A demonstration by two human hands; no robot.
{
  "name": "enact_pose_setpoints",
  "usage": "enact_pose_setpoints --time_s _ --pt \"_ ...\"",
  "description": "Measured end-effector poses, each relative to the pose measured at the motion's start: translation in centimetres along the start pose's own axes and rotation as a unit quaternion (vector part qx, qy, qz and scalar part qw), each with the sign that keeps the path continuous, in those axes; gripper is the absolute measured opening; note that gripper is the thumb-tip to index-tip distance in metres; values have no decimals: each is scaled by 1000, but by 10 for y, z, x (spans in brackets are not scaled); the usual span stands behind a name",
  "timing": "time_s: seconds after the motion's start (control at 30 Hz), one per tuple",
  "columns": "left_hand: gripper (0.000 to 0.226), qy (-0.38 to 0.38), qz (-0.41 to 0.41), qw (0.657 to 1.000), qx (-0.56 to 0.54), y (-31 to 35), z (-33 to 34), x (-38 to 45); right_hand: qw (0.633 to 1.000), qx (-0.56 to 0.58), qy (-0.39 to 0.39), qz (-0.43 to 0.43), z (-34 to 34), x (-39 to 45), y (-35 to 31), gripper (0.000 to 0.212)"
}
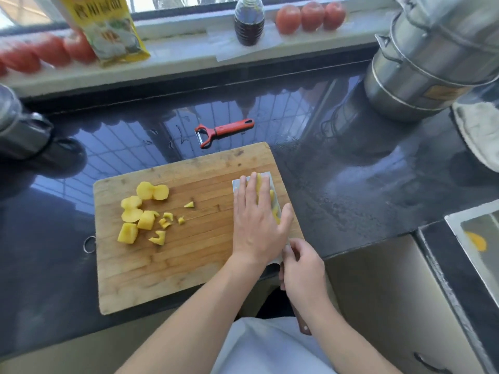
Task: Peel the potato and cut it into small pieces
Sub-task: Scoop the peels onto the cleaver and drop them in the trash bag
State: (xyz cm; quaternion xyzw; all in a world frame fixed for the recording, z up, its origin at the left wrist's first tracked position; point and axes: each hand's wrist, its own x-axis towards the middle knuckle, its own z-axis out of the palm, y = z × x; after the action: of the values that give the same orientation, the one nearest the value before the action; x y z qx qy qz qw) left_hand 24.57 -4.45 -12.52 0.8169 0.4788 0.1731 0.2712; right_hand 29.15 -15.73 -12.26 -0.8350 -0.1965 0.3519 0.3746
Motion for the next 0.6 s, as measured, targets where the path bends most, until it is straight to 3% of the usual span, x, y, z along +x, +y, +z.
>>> enact_pose_setpoints --time_s 0.27,0.6 --pt "73 148 -129 980 -34 25 -41 -52 976 -93 -154 -123 -45 -25 -30 26" --pt "81 300 -290 909 3 0 -114 -195 882 -208 -322 -274 -16 -142 -39 23"
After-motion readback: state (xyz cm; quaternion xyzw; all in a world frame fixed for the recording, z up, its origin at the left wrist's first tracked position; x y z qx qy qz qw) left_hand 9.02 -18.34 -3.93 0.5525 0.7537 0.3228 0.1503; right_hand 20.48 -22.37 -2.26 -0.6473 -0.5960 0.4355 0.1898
